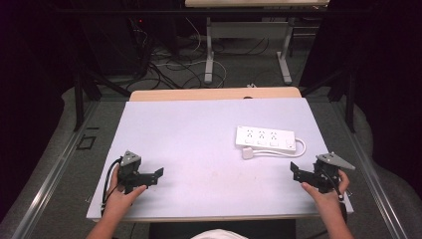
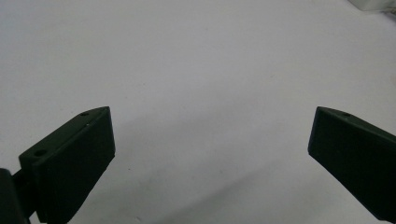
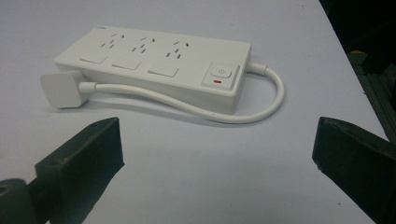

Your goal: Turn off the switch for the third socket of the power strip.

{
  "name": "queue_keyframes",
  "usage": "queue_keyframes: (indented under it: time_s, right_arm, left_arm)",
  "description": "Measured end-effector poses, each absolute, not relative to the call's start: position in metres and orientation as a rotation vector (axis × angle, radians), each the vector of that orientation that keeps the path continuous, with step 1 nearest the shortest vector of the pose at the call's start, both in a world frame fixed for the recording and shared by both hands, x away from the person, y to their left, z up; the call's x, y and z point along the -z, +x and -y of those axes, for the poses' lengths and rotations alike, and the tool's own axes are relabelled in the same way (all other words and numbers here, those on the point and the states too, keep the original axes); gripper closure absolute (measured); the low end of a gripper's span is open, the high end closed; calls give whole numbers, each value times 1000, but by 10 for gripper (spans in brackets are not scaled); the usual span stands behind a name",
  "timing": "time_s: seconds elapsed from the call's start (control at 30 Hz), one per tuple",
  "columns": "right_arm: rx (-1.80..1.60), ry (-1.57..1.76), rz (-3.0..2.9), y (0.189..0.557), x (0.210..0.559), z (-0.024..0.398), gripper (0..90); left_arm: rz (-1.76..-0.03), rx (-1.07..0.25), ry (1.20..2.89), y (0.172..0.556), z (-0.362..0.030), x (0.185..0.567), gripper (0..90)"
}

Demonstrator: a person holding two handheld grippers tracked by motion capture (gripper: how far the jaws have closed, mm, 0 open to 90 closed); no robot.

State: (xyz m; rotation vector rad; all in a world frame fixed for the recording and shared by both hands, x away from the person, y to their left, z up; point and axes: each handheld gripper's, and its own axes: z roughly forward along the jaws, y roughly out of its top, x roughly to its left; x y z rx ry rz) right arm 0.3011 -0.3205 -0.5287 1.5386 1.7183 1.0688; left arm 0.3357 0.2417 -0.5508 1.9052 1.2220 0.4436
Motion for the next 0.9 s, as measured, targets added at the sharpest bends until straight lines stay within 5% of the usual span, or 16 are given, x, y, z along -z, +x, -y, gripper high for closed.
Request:
queue_keyframes:
  time_s: [0.9]
  right_arm:
    - [-1003, 1453, -1881, 321, 538, 296, 11]
  left_arm:
    - [-1193, -456, 1917, 334, -233, 551, 13]
